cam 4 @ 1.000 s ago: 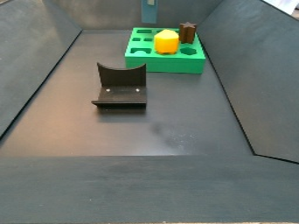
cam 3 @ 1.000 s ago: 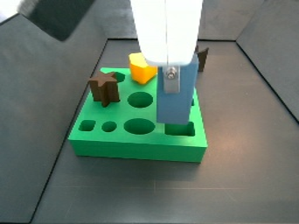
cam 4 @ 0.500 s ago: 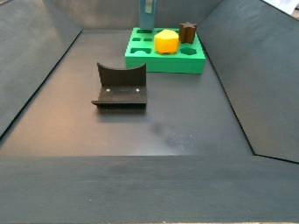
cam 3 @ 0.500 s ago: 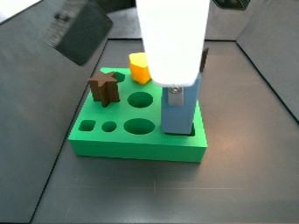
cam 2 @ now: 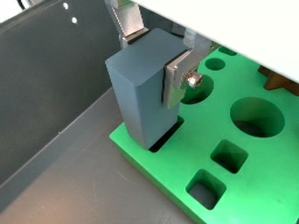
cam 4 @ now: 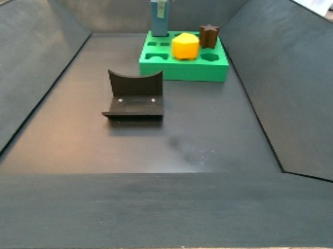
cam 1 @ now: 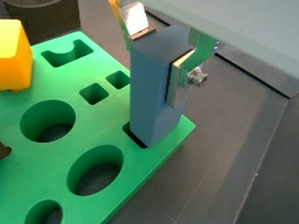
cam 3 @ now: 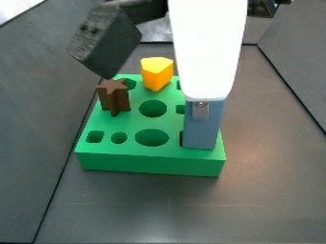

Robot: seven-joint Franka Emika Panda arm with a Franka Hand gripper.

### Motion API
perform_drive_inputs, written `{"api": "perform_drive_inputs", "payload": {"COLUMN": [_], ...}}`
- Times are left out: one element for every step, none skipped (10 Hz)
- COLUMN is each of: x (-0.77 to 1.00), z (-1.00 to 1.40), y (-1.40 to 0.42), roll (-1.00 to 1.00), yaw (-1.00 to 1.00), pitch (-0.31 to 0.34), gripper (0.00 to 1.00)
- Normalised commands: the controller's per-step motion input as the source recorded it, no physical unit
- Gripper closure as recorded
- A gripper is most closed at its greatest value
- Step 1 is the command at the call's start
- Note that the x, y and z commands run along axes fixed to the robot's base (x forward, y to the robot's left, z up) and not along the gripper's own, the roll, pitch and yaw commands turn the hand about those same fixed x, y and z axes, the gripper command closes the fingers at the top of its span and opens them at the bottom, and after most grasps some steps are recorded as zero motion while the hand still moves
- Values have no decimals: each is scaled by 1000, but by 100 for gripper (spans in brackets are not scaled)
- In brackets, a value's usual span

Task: Pick up the rectangle object. Move up. Move to above the board. Insert the rectangle object.
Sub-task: Insert the rectangle object.

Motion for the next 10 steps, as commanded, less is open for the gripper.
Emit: {"api": "perform_drive_inputs", "payload": {"x": [157,0,-17,-49,-117,-80,-71,-163,-129,-100], "z": [-200,-123,-69,-3,-49,-17,-54,-89,-71,-149], "y": [43,0,54,111,143,180,111,97,0,26], "roll": [0,0,0,-19,-94,-111,-63,-36,-13,-24], "yaw": [49,0,0,0,0,0,0,0,0,17], "pitch": [0,0,0,0,-37,-23,-31,-66,-63,-66], "gripper": [100,100,100,100,100,100,100,100,100,100]}}
